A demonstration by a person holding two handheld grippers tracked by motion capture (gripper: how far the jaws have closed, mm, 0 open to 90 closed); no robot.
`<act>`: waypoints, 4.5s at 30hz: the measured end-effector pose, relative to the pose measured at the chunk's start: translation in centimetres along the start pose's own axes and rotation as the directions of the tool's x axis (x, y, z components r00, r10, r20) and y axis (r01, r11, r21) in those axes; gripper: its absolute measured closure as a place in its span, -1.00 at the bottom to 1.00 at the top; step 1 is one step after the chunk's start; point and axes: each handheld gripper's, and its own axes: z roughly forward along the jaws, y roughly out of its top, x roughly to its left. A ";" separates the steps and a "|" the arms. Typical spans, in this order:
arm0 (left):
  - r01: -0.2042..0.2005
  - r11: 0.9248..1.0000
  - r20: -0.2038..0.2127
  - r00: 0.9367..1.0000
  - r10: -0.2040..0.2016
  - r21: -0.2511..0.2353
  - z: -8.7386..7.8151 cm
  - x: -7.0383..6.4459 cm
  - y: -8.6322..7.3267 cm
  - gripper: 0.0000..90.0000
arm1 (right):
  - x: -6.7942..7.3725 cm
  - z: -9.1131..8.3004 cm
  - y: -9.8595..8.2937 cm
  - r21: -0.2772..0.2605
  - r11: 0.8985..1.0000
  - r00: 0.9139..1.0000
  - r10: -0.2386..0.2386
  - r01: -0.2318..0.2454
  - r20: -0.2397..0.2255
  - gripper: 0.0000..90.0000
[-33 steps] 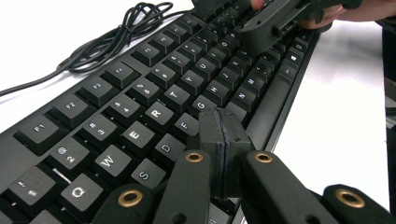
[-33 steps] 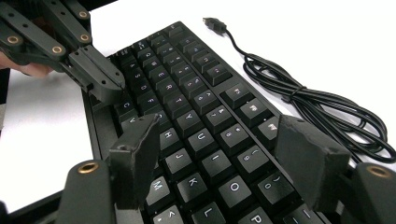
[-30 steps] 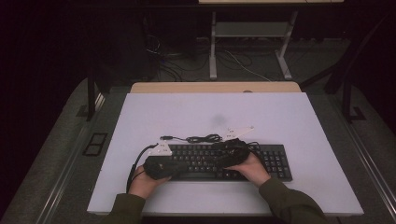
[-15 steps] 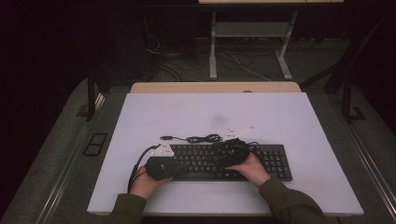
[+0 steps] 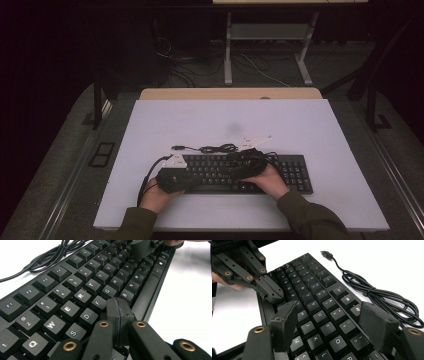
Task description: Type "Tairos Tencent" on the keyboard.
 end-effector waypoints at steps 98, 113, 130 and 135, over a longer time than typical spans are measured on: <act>0.010 1.000 -0.110 0.994 -0.013 -0.027 -0.2 2.7 1.0 0.97 | 0.0 0.2 -0.1 0.002 1.000 1.000 -0.003 0.003 0.003 -0.32; 0.013 0.998 -0.108 0.994 -0.020 -0.063 -0.9 2.4 1.2 0.82 | 0.2 0.0 0.1 0.004 1.000 1.000 -0.005 0.005 -0.005 -0.11; 0.045 0.995 -0.133 0.989 -0.057 -0.091 -1.5 2.2 0.7 0.06 | 1.4 0.4 0.2 0.025 0.999 0.998 -0.038 0.040 -0.059 0.52; 0.050 0.994 -0.140 0.988 -0.063 -0.094 -1.4 2.3 0.6 -0.10 | 2.0 0.8 0.2 0.042 0.998 0.995 -0.052 0.056 -0.089 0.76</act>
